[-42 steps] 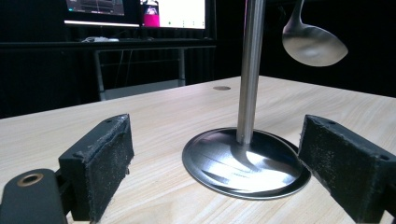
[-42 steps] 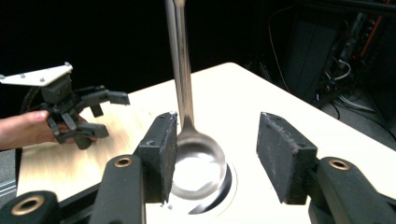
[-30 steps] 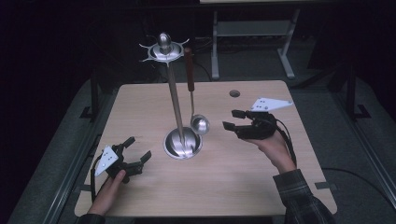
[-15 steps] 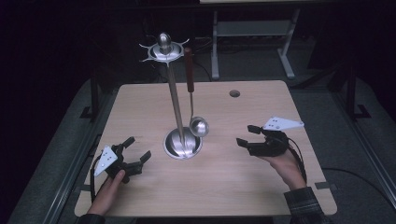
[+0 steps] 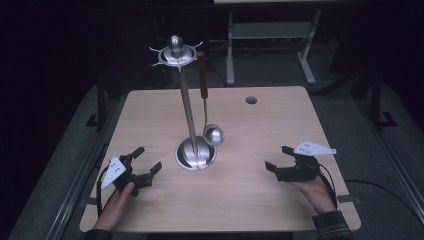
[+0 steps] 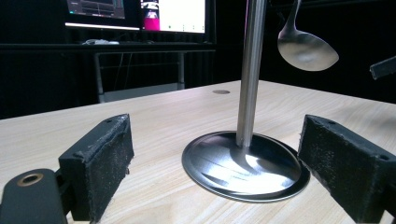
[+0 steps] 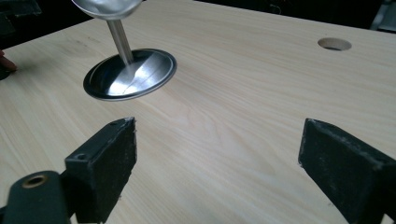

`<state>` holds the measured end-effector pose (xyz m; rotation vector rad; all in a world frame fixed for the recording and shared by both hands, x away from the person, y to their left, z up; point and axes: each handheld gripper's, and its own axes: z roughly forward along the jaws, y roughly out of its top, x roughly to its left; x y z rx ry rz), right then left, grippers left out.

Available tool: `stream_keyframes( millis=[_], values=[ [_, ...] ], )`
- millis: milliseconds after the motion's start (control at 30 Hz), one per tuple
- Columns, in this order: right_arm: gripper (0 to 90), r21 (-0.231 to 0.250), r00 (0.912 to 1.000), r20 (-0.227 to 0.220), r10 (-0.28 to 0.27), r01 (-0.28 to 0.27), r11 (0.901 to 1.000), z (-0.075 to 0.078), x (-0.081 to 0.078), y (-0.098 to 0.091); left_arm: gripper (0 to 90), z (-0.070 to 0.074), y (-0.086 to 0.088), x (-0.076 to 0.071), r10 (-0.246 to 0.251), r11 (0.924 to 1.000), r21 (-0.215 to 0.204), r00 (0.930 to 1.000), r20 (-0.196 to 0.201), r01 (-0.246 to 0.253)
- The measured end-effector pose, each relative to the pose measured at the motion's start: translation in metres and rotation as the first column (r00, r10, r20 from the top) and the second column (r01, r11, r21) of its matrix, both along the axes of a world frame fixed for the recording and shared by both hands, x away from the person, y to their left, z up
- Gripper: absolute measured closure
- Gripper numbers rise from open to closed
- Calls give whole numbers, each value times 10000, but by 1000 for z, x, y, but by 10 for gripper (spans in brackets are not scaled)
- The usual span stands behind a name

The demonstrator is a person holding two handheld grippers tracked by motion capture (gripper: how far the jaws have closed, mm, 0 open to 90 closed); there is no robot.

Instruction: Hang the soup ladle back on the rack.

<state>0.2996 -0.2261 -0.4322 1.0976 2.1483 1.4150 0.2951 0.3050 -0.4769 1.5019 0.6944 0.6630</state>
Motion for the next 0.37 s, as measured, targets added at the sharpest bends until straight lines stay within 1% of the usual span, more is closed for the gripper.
stream_keyframes(
  millis=[67, 167, 233, 367],
  values=[
    [94, -80, 10000, -5, -77, 77, 9999, -6, -2, -3, 97, 0, 0, 0, 5, 10000, 2, 10000, -6, -5],
    [92, -368, 9998, -114, -157, 153, 9992, -15, -5, -4, 97, 0, 0, 0, -11, 10000, 5, 10000, -31, 11],
    [88, -525, 9998, -120, -163, 157, 9985, -18, -7, -5, 97, 0, 0, 0, -14, 10000, 18, 10000, -36, 14],
    [88, -592, 9997, -109, -223, 216, 9980, -20, -8, -6, 97, 0, -1, 0, -13, 10000, 30, 10000, -40, 13]
  ],
)
